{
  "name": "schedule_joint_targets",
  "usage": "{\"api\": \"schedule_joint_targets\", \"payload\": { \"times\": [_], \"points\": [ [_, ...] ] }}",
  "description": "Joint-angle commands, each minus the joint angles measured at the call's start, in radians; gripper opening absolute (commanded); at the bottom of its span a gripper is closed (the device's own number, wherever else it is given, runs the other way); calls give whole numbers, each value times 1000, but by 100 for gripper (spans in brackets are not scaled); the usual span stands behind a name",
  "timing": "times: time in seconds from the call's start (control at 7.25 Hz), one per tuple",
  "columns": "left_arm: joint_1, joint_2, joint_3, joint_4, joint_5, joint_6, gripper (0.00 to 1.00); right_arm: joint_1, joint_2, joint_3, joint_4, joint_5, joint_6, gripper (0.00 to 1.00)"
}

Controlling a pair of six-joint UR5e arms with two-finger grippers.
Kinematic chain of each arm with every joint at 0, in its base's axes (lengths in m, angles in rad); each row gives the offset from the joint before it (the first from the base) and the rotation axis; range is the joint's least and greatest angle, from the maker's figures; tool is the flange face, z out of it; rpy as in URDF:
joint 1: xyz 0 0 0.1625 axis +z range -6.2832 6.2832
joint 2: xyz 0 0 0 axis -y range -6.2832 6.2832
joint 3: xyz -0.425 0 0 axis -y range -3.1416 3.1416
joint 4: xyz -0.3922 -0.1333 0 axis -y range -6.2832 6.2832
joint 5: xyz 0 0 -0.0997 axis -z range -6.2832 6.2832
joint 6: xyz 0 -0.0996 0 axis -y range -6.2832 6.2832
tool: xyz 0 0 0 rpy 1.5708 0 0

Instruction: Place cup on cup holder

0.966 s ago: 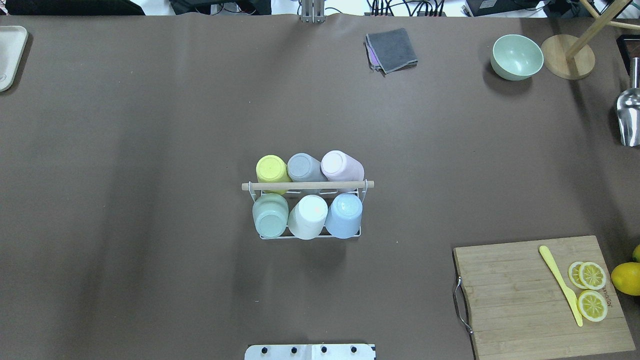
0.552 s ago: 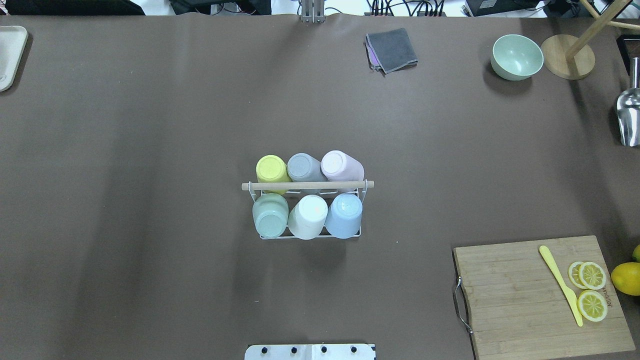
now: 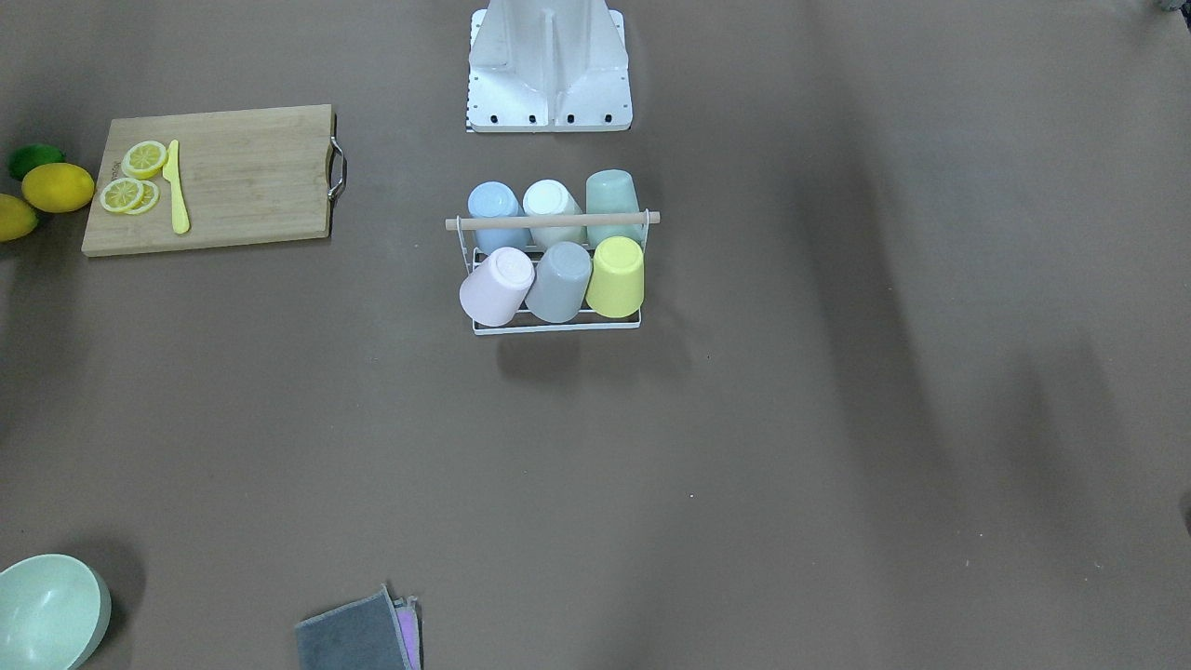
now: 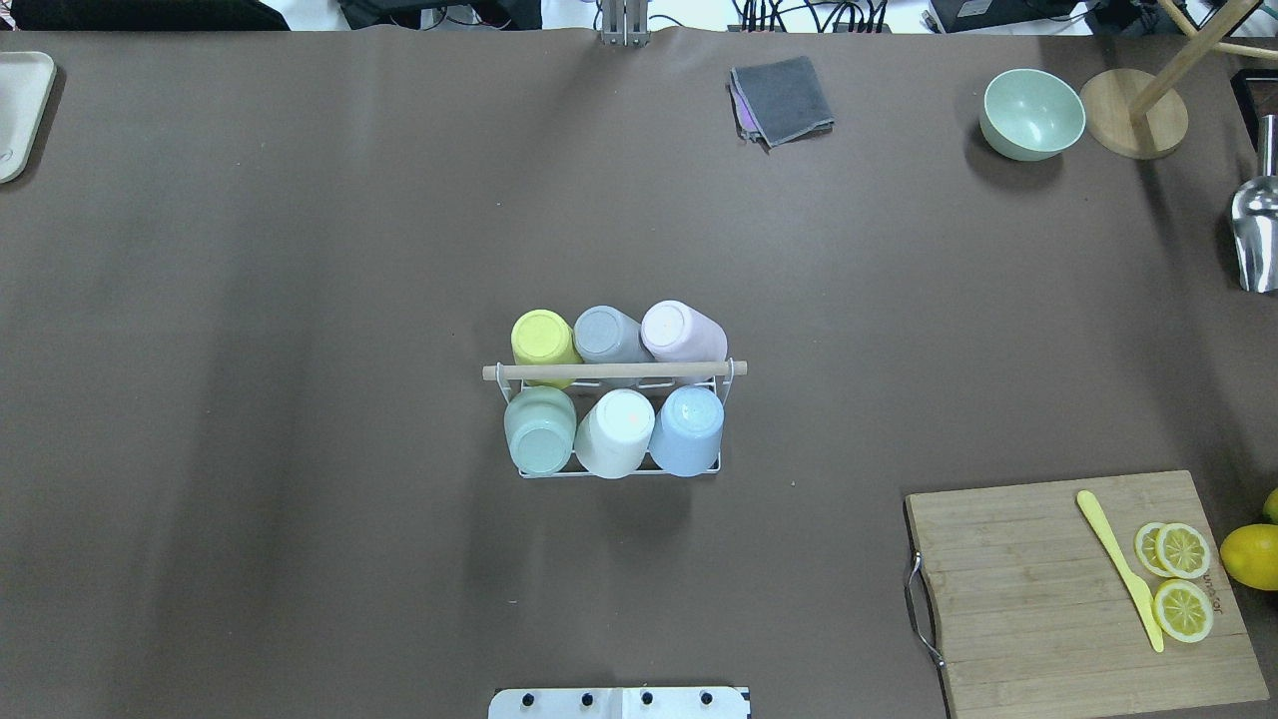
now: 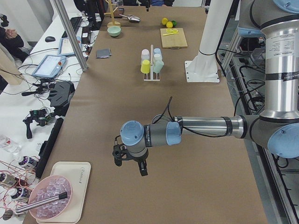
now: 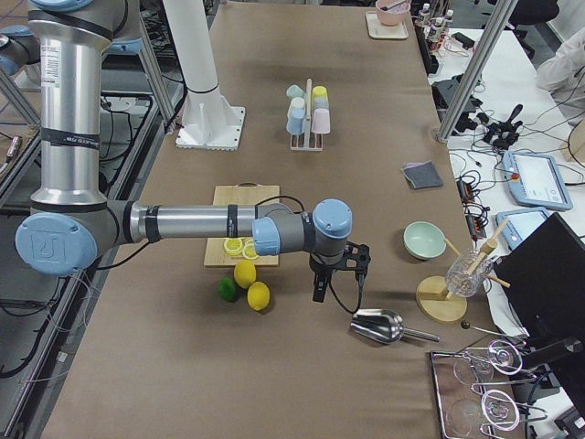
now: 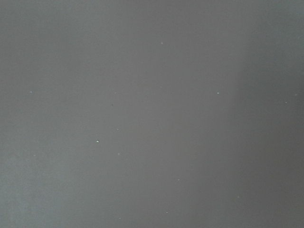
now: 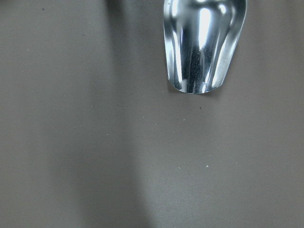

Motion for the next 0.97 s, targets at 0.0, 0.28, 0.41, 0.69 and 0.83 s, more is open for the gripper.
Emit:
{"api": "schedule_joint_targets", "payload": {
  "times": [0.0, 0.28, 0.41, 0.69, 0.83],
  "points": [
    [3, -8, 7, 4, 4, 0, 98, -2, -1, -1, 0, -1, 1, 98],
    [3, -8, 7, 6, 4, 0, 98, -3, -1, -4, 1, -3, 1, 98],
    [3, -8, 6, 6, 4, 0, 98, -3, -1, -10, 1, -3, 0, 98],
    [3, -8, 6, 6, 4, 0, 98, -3, -3, -10, 3, -3, 0, 98],
    [3, -8, 4, 6, 4, 0, 98, -3, -3, -7, 3, -1, 0, 98]
  ]
}}
